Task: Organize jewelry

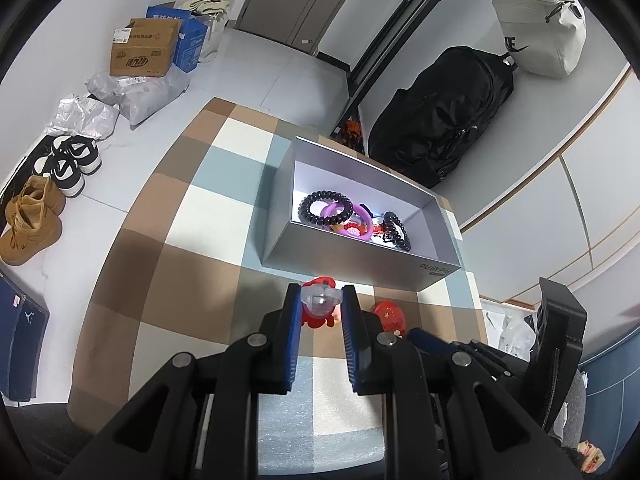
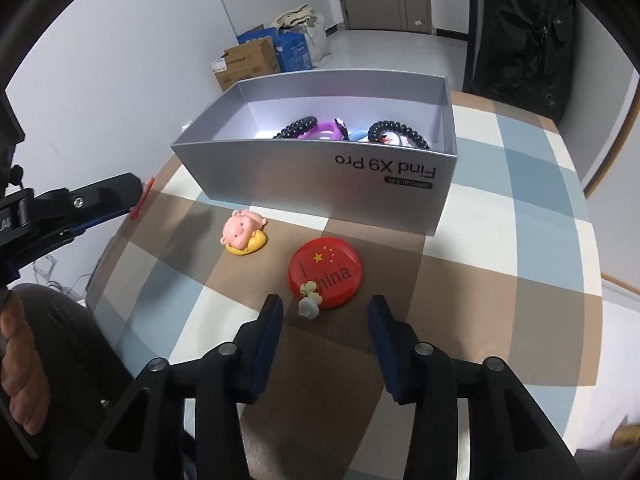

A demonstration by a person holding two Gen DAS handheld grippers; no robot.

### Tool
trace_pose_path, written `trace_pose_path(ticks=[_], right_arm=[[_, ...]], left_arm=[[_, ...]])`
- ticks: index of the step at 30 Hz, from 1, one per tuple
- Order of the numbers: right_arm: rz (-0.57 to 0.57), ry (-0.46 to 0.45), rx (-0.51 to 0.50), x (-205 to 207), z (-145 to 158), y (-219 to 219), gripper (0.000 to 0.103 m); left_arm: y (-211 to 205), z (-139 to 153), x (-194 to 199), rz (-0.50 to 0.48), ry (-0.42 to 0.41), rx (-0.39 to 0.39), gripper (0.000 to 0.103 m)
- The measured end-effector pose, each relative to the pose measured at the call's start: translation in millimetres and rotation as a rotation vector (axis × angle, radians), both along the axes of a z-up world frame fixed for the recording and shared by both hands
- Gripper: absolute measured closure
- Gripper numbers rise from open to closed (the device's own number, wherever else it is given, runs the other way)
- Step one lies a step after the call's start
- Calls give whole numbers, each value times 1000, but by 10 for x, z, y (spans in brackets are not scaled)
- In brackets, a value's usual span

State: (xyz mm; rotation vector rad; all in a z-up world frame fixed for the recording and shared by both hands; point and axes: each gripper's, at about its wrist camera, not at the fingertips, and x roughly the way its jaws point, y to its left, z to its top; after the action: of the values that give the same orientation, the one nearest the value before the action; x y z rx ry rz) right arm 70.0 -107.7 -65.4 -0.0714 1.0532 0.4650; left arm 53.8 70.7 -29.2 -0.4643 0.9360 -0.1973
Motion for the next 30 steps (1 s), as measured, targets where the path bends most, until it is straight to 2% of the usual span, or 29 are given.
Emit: trace_pose_path(ticks=[1,6,8,9,19,30], right_arm=[[1,-1,-4,-2,0,17,80],[-6,-34,-63,-40,-9,66,83],[-5,-37,-66,-40,-10,77,91],[-9,-38,-69,-44,-6,69,92],[-3,-35,-42,-22,3,24,92],[-51,-72,60,84,202,-173,92]], left_arm=[[5,0,2,1,0,2,89],[51,-22,9,11,9,-21,89],[52,-24,14,14,11,-27,89],[49,-23,16,13,11,-27,89],[3,-14,14,-5,5,-12,89],[-95,51,3,-19,-29,18,89]])
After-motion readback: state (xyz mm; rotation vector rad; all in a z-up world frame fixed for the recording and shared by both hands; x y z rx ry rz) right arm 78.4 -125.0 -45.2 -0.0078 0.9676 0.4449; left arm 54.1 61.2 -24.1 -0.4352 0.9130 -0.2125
